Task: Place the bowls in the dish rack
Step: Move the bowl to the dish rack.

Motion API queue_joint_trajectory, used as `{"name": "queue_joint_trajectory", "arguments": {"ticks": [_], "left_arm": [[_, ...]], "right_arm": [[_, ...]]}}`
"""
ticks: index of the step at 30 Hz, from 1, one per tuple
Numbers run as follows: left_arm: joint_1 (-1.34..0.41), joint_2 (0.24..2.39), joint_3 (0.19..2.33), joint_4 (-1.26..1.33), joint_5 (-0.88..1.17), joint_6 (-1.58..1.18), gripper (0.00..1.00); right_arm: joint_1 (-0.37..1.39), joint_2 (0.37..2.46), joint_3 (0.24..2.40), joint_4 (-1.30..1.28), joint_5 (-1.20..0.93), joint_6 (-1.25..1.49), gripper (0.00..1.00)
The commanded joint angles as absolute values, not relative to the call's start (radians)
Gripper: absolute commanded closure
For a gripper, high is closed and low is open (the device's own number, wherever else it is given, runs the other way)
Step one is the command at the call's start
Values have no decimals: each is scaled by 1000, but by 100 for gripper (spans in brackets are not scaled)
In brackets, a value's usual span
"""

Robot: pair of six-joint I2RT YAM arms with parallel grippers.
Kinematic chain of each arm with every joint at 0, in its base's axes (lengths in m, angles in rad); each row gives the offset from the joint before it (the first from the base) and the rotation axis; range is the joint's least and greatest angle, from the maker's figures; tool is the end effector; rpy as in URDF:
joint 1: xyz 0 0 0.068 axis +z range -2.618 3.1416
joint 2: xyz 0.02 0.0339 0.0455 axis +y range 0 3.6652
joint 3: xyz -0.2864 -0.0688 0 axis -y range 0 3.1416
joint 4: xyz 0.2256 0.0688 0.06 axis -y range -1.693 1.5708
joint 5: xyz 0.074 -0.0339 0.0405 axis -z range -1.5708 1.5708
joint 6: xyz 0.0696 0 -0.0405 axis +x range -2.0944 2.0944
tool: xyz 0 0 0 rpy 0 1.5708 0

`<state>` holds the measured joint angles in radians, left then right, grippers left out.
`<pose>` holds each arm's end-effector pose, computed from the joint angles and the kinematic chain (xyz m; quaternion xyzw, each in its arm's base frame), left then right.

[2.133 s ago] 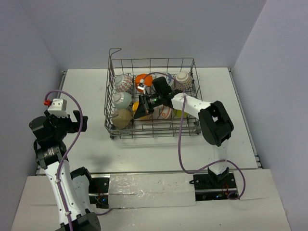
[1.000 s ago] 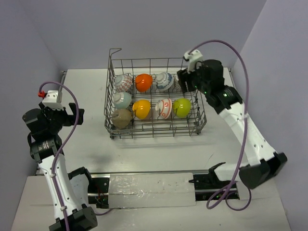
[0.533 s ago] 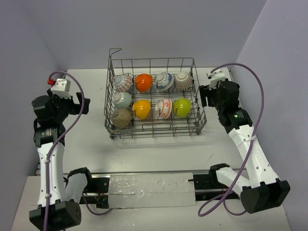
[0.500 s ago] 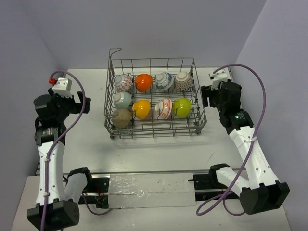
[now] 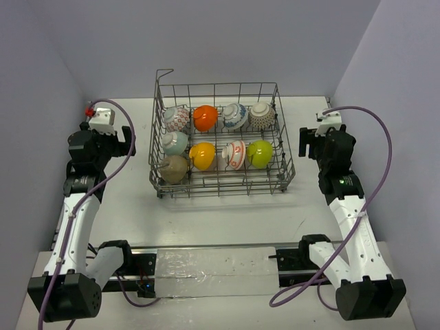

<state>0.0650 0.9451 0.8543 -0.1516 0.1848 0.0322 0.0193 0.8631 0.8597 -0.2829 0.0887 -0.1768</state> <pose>0.2210 0.0016 0.3508 0.0440 0.7849 -0.0427 0.6166 0.1972 -0.0024 0.3499 -0.0519 0.7987 -0.0825 0.5938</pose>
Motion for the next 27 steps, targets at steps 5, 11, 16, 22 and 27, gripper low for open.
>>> {"name": "queue_joint_trajectory", "arguments": {"ticks": [5, 11, 16, 22, 27], "left_arm": [[61, 913, 816, -94, 147, 35, 1], [63, 904, 819, -109, 147, 37, 1], [63, 904, 822, -114, 144, 37, 1], [63, 907, 825, -112, 153, 37, 1], [63, 907, 825, -113, 158, 35, 1]], "right_arm": [[14, 810, 853, -190, 169, -132, 16], [15, 796, 825, -158, 160, -129, 16], [14, 801, 822, -161, 137, -121, 16], [14, 801, 818, -156, 138, -124, 15], [14, 802, 813, -150, 143, -121, 15]]}}
